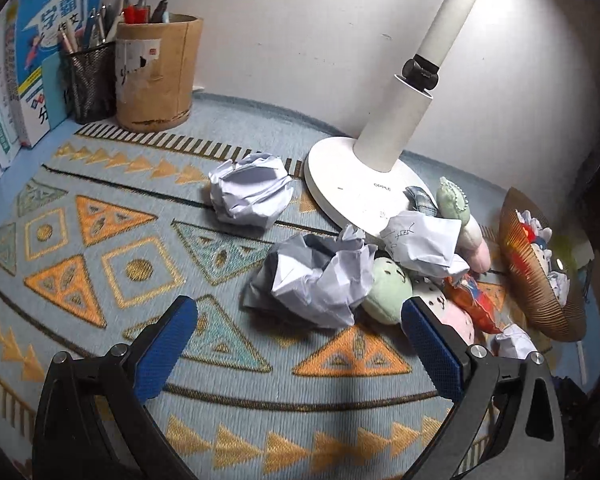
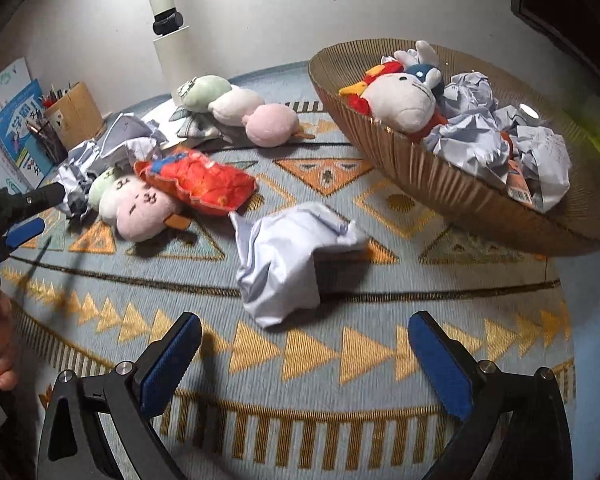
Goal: Organize objects
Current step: 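Withdraw both tools from the bowl back toward the pile, then grasp a paper ball with the left tool while the right tool grasps another paper ball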
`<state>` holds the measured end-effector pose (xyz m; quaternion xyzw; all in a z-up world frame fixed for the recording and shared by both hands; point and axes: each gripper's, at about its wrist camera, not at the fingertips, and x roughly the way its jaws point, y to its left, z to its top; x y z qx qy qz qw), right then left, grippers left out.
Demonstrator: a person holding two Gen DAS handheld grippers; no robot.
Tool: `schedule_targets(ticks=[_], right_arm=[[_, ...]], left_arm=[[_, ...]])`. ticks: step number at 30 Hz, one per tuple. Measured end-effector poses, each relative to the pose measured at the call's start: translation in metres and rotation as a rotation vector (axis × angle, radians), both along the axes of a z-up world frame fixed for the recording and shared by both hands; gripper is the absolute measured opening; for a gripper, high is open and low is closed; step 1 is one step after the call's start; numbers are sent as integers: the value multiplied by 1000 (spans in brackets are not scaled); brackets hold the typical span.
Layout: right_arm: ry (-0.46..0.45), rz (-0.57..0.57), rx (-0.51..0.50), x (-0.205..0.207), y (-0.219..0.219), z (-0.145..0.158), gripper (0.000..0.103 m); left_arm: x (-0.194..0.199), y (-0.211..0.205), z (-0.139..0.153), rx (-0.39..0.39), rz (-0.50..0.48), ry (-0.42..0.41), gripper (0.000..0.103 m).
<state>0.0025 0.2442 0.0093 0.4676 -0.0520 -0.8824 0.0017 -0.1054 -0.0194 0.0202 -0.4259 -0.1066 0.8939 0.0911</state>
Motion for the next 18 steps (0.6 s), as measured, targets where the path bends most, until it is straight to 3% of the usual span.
schedule_targets(ticks=[2, 3, 4, 6, 7, 8, 12, 18], right_arm=[[11, 0, -35, -8, 3, 1, 103], [21, -2, -38, -10, 4, 2, 98], [34, 0, -29, -11, 3, 3, 92], [68, 16, 17, -9, -3, 4, 54], [76, 34, 18, -7, -5, 4, 42], [83, 41, 22, -4, -7, 5, 36], [121, 88, -51, 23, -7, 14, 35], [168, 188, -66, 97, -21, 27, 36]], left_arm=[[-10, 8, -4, -15, -10, -1, 100], [-14, 11, -7, -18, -19, -1, 96], [-16, 13, -9, -19, -29, 1, 83], [-14, 12, -8, 13, -38, 24, 69], [-11, 11, -6, 9, -36, 39, 59], [-9, 11, -5, -3, -39, 44, 59], [14, 5, 2, -12, -49, 63, 58], [104, 10, 20, 32, -109, 118, 58]])
